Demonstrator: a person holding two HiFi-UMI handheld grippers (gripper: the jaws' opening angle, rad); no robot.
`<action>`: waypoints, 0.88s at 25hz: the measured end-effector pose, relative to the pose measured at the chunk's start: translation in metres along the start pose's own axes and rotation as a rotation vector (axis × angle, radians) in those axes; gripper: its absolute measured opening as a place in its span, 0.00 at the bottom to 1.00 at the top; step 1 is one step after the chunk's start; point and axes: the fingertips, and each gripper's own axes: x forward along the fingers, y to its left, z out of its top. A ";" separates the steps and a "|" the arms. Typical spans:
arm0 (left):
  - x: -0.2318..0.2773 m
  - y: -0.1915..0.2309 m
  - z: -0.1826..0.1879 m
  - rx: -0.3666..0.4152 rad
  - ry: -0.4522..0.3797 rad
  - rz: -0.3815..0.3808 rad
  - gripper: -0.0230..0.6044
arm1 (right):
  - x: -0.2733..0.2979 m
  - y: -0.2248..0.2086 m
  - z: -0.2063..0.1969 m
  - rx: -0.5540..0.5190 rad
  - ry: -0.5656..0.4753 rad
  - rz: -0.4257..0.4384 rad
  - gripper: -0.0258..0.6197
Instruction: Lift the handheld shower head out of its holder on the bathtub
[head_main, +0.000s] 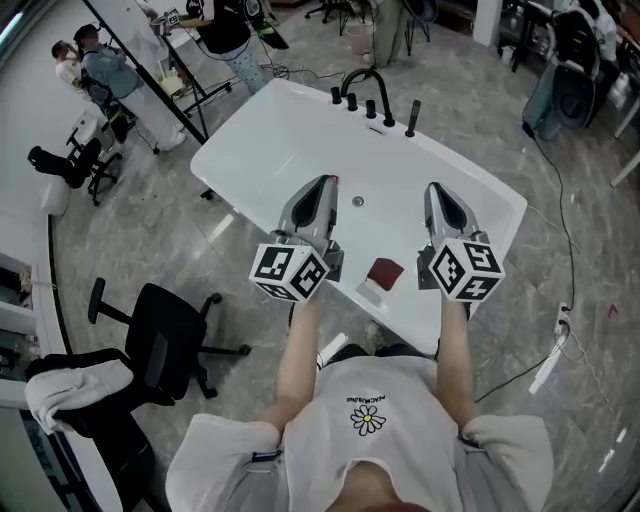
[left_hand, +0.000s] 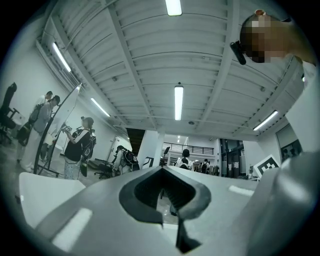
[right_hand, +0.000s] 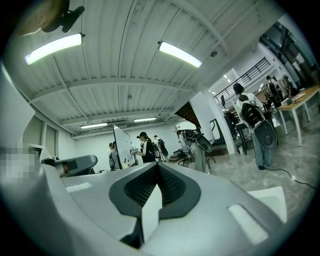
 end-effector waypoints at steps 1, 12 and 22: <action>0.008 0.005 -0.003 0.000 0.007 0.008 0.04 | 0.009 -0.006 0.002 0.003 0.002 0.000 0.08; 0.079 0.043 -0.031 -0.017 0.046 -0.011 0.04 | 0.082 -0.046 0.003 -0.009 0.023 -0.011 0.08; 0.138 0.089 -0.068 -0.080 0.093 -0.075 0.04 | 0.142 -0.066 -0.012 -0.066 0.057 -0.071 0.08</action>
